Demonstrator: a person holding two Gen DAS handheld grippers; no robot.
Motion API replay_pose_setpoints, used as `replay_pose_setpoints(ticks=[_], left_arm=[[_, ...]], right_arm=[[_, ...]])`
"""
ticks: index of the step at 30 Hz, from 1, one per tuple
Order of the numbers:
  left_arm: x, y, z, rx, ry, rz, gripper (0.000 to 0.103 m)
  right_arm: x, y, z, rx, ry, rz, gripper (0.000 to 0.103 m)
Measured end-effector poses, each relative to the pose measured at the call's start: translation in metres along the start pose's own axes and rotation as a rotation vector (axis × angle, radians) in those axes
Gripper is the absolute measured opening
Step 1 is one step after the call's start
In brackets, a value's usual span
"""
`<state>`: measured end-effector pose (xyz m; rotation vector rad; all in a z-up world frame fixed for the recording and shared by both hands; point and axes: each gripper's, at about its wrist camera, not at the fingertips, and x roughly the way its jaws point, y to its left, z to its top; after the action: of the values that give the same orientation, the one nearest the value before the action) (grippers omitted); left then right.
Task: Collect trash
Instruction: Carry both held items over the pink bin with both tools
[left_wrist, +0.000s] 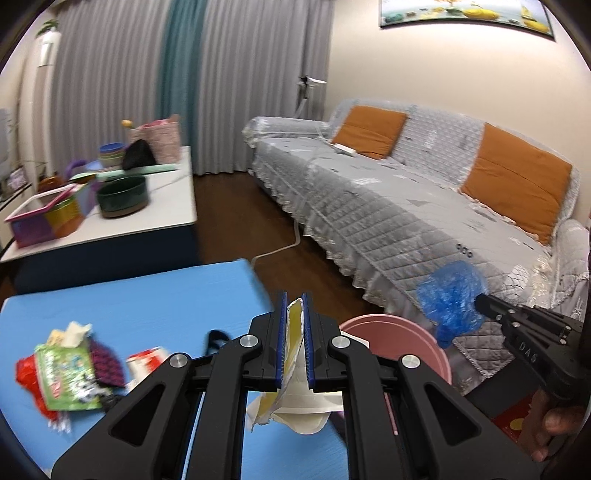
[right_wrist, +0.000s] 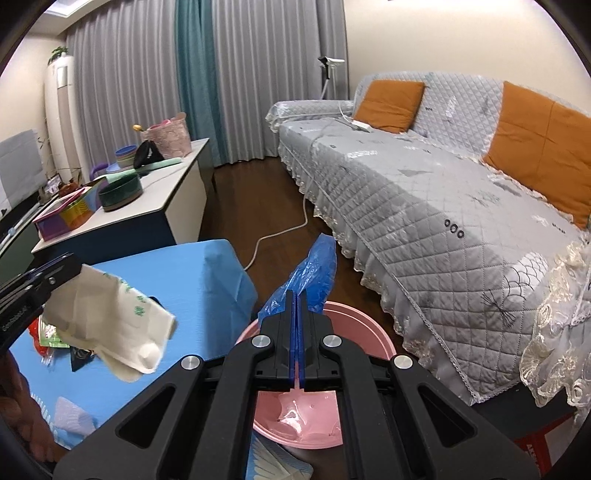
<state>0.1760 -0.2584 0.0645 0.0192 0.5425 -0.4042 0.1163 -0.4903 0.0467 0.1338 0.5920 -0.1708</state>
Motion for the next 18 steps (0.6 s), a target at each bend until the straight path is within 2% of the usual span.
replay_pose_setpoints(ticks=[7, 16, 18], left_arm=[[0.04, -0.037, 0.005, 0.056, 0.04, -0.089, 0.008], [0.078, -0.058, -0.003, 0.08, 0.095, -0.133, 0.009], [0.087, -0.061, -0.004, 0.084, 0.118, -0.148, 0.013]], right_arm=[[0.012, -0.015, 0.001, 0.032, 0.026, -0.009, 0.001], [0.025, -0.025, -0.001, 0.03, 0.054, -0.022, 0.001], [0.029, -0.025, -0.001, 0.033, 0.067, -0.027, 0.005]])
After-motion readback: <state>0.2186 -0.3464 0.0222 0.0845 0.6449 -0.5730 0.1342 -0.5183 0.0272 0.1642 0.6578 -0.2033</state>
